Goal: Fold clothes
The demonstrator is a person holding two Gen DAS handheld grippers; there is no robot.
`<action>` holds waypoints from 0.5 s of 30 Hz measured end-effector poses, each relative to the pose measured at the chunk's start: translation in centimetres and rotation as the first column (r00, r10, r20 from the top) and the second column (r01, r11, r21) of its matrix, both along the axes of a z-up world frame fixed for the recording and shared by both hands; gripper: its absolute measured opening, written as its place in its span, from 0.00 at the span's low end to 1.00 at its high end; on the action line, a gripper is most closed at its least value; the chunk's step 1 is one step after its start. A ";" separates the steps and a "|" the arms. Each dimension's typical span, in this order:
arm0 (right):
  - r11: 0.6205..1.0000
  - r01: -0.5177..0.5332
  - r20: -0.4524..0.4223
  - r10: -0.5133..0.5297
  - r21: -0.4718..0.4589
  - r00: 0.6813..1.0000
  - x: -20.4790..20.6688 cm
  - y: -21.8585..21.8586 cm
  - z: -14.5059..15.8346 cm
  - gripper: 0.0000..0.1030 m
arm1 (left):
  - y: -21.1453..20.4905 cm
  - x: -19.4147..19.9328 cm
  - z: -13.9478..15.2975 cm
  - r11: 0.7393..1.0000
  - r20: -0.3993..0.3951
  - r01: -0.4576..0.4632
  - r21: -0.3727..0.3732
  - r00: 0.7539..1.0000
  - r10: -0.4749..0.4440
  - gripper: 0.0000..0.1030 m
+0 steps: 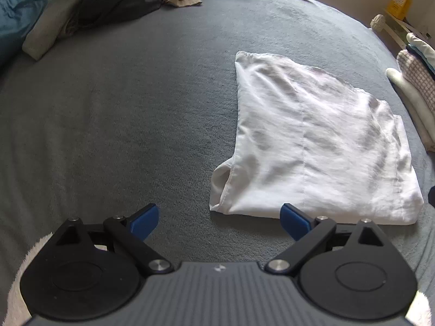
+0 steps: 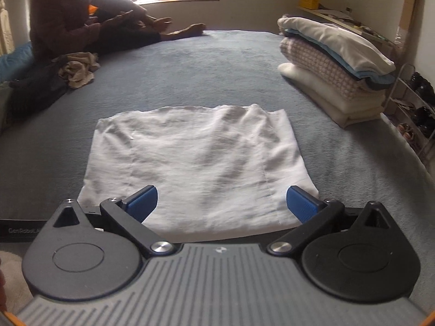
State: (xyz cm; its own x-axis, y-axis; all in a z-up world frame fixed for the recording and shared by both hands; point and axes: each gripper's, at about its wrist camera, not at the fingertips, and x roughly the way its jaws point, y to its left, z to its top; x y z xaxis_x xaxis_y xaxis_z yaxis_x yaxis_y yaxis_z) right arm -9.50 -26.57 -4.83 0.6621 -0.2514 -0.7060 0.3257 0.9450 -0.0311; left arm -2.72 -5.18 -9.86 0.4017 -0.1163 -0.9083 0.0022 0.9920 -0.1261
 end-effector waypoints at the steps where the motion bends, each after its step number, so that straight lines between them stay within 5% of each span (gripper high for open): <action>1: 1.000 0.012 -0.009 -0.012 0.000 1.000 0.2 -0.1 -0.1 0.99 | 0.0 0.1 0.0 1.000 -0.006 -0.002 -0.003 1.000 0.002 0.94; 15: 0.999 -0.006 -0.115 0.002 -0.037 0.993 2.2 0.8 -1.5 0.99 | -0.6 0.8 -0.6 1.000 -0.031 0.006 0.026 1.000 -0.006 0.94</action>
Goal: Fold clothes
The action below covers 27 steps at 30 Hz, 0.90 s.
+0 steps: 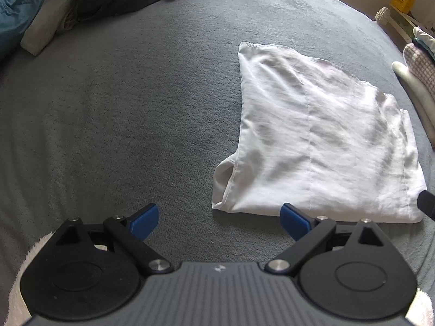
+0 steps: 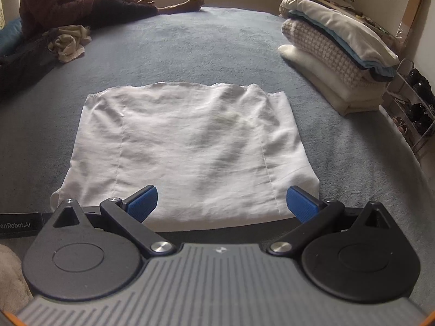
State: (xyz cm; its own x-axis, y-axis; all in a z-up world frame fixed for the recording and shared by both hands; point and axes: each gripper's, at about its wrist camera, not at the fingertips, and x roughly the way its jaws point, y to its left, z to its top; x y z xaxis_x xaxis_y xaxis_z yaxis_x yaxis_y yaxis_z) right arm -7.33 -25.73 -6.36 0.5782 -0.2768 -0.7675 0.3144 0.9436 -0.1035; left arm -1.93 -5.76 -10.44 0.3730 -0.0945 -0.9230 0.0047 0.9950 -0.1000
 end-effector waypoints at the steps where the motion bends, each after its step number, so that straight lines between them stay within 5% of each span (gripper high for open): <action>1: 1.000 -0.004 0.000 0.004 0.002 1.000 0.1 0.0 0.0 0.99 | 0.0 0.0 0.0 1.000 0.001 0.000 0.001 1.000 0.000 0.94; 27: 1.000 0.018 -0.032 -0.017 0.009 0.999 0.6 -1.2 -0.8 0.99 | -2.2 0.1 -0.6 0.997 -0.012 0.073 0.027 0.997 -0.073 0.94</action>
